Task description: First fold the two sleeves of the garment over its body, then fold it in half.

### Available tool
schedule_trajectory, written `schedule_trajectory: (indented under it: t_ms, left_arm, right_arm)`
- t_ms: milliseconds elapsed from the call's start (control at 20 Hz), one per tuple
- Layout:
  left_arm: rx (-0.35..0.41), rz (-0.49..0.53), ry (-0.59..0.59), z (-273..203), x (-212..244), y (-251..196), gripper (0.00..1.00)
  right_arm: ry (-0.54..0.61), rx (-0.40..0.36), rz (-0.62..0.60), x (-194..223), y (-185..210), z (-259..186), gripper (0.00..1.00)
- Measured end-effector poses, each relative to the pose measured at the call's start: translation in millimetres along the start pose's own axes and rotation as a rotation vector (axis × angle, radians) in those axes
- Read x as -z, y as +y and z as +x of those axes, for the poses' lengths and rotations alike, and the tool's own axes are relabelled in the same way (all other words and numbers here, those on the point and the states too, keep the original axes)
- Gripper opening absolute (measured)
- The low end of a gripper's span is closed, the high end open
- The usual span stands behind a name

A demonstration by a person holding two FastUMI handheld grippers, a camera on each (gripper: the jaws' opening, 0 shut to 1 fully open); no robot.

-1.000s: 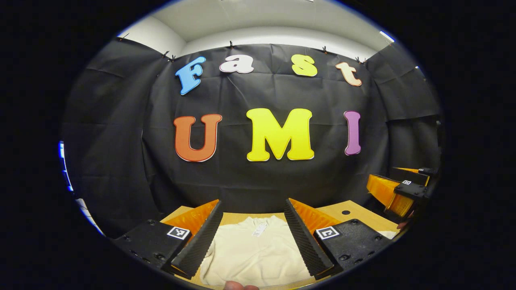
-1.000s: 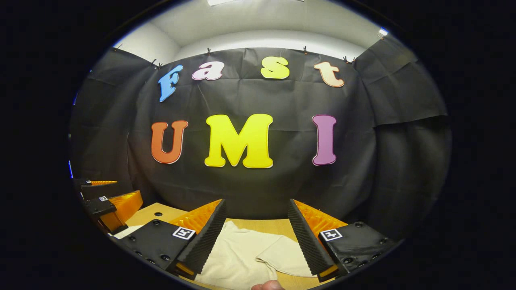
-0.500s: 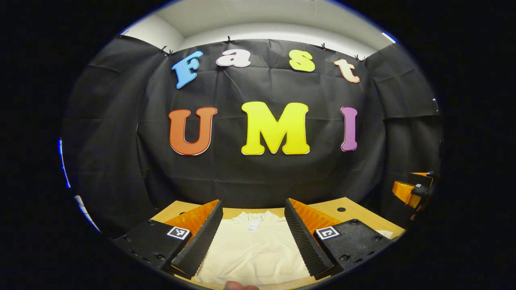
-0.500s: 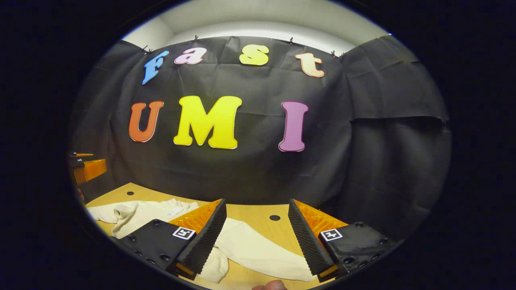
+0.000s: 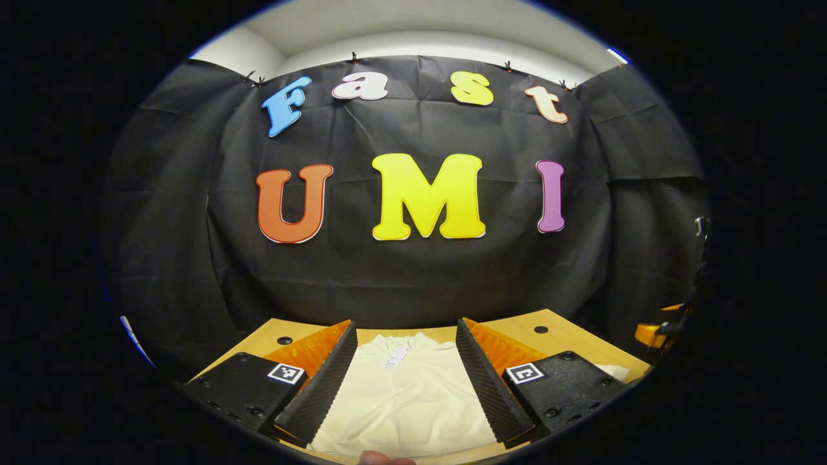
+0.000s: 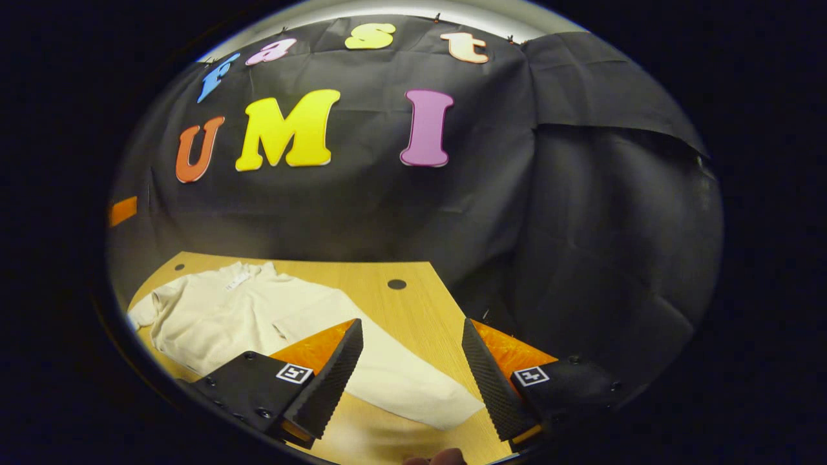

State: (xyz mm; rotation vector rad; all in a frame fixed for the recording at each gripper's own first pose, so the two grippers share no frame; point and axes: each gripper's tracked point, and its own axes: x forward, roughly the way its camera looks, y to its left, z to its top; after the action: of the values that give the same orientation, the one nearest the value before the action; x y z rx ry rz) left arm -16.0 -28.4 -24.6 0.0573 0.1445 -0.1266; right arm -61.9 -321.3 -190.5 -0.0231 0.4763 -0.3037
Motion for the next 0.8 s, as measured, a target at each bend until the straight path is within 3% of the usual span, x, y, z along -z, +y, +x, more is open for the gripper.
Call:
schedule_trajectory:
  t_ms: [400,800]
  left_arm:
    - [0.03,0.043,0.048,1.1,5.4,-3.8,0.97]
    - [0.048,0.074,0.055,0.0,11.6,-9.6,0.98]
  right_arm:
    - [0.259,-0.034,-0.021,101.8,-22.5,35.3,0.99]
    - [0.399,-0.031,-0.018,165.2,-45.6,58.1,0.97]
